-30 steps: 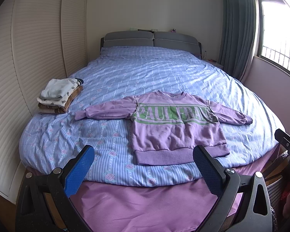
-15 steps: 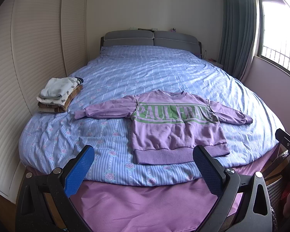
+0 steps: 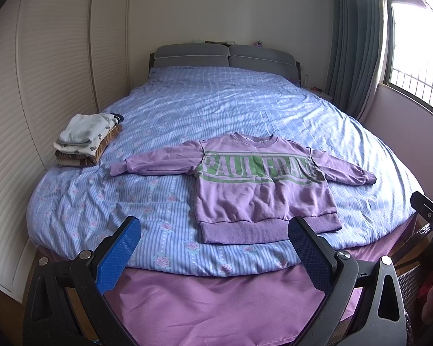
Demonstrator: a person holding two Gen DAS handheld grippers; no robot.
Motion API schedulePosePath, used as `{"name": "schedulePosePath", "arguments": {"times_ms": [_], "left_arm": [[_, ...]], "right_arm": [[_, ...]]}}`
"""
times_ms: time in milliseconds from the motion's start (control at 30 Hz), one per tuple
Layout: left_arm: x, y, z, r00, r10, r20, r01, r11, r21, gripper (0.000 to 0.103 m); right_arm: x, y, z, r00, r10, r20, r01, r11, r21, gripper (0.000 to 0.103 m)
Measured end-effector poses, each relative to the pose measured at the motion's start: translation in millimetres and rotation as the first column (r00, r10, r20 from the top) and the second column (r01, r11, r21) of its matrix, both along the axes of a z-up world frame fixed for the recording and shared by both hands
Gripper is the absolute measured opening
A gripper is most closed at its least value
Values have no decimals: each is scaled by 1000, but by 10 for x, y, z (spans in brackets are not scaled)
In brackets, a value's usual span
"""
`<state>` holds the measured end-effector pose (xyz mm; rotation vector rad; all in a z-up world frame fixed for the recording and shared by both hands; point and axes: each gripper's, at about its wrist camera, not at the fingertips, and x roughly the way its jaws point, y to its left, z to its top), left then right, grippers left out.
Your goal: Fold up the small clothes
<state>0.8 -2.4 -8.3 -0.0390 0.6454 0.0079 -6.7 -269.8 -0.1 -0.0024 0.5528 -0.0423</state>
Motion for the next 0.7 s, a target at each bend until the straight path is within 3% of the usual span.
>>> {"name": "schedulePosePath", "arguments": {"times_ms": [700], "left_arm": [[-5, -3, -10, 1000, 0, -1, 0, 1000, -3, 103]], "right_arm": [[7, -1, 0, 1000, -1, 0, 1, 1000, 1, 103]]}}
